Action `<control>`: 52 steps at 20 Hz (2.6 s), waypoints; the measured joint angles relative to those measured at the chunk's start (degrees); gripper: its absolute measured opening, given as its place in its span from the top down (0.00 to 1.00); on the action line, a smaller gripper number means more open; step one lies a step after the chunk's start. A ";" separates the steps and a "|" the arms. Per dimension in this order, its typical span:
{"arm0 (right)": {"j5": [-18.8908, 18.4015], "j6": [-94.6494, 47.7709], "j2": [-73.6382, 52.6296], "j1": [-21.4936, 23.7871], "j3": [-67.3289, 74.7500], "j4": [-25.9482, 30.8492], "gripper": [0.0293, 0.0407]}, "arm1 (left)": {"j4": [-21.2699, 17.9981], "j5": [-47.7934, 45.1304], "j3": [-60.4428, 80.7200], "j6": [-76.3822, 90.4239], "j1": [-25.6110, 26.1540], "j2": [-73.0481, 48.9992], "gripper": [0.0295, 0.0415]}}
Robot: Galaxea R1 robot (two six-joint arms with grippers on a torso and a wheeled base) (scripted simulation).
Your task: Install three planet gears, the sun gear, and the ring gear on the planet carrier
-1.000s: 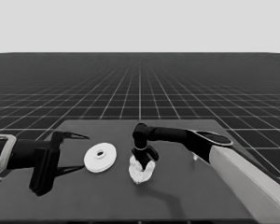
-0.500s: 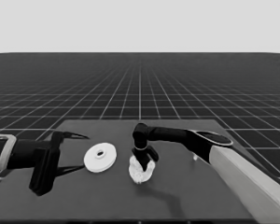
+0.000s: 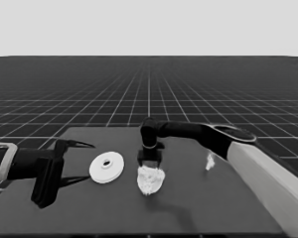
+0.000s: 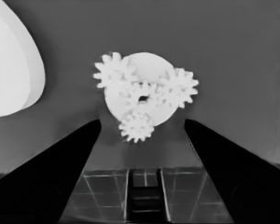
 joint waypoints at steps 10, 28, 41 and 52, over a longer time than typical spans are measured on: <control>19.79 -60.63 -70.84 -20.93 71.24 -29.13 0.19 | 0.00 0.00 0.00 0.00 0.00 0.00 0.25; 20.68 -63.23 -74.55 -21.69 74.64 -30.43 0.19 | -7.39 40.87 -81.48 -66.09 24.10 50.43 0.25; 20.68 -63.24 -74.55 -21.69 74.64 -30.43 0.19 | -6.81 39.90 -83.16 -65.38 25.09 51.16 0.56; 20.68 -63.24 -74.55 -21.69 74.64 -30.43 0.19 | -13.71 47.28 -76.00 -68.46 15.11 48.03 0.56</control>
